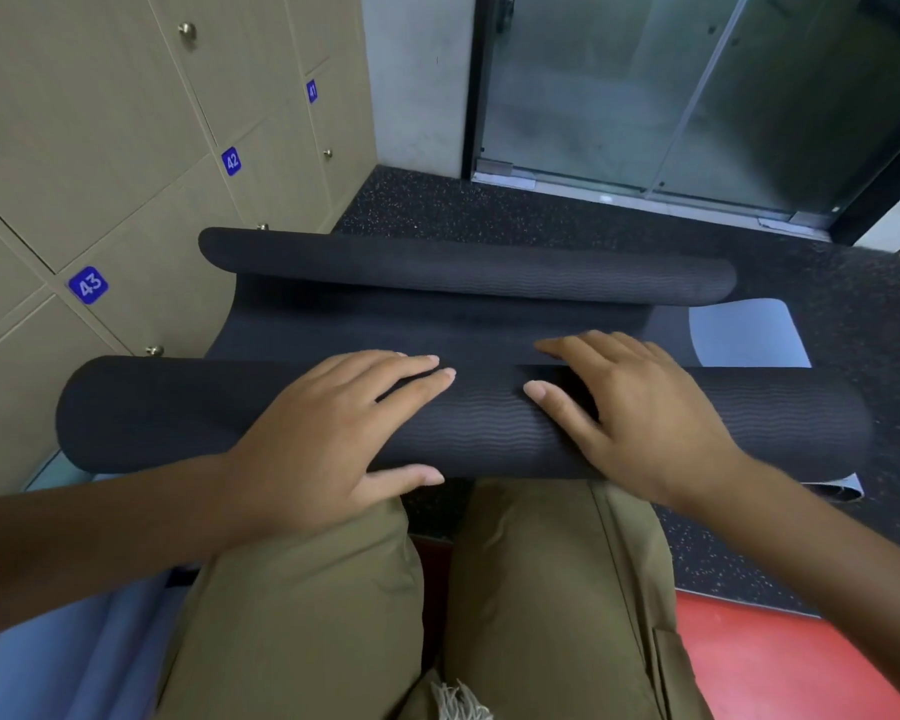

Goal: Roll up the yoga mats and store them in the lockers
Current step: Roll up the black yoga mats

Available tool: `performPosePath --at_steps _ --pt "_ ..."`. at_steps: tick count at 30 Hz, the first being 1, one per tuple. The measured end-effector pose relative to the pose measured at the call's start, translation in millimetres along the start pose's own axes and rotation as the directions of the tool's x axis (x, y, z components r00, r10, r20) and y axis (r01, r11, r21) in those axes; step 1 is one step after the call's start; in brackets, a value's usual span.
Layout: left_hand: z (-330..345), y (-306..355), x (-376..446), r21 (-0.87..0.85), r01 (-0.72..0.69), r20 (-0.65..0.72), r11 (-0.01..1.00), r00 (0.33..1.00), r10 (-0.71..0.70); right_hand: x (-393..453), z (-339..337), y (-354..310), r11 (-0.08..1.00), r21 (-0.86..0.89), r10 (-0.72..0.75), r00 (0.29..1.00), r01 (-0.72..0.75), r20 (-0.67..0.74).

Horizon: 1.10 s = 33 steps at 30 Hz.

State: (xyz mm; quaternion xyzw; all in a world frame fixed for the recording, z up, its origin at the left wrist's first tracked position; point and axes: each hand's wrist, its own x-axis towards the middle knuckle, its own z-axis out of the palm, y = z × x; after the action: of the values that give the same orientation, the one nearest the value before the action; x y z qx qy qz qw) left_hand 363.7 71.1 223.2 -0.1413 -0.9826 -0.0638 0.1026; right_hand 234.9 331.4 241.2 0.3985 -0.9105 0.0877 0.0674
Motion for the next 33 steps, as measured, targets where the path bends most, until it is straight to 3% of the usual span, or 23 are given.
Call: performPosePath --at_steps 5,10,19,28,33 --pt "-1 -15 21 -0.068 0.026 0.046 0.997 0.999 -0.023 -17 13 -6 0.999 -0.036 -0.015 0.991 0.010 -0.133" --pt "-9 -30 42 -0.109 0.092 0.179 0.990 0.981 -0.071 -15 27 -5 0.997 -0.080 0.005 0.991 -0.015 -0.131" --pt "-1 -13 25 0.024 0.059 -0.077 0.998 0.995 -0.057 21 26 8 0.997 -0.056 0.045 0.998 -0.047 -0.044" --pt "20 -20 39 0.117 0.112 -0.054 0.987 0.993 -0.107 67 23 28 0.997 0.003 0.074 0.990 -0.075 0.120" --pt "26 -33 57 0.102 0.129 -0.073 0.986 0.990 -0.122 73 29 34 0.998 -0.016 0.053 0.998 -0.053 0.035"
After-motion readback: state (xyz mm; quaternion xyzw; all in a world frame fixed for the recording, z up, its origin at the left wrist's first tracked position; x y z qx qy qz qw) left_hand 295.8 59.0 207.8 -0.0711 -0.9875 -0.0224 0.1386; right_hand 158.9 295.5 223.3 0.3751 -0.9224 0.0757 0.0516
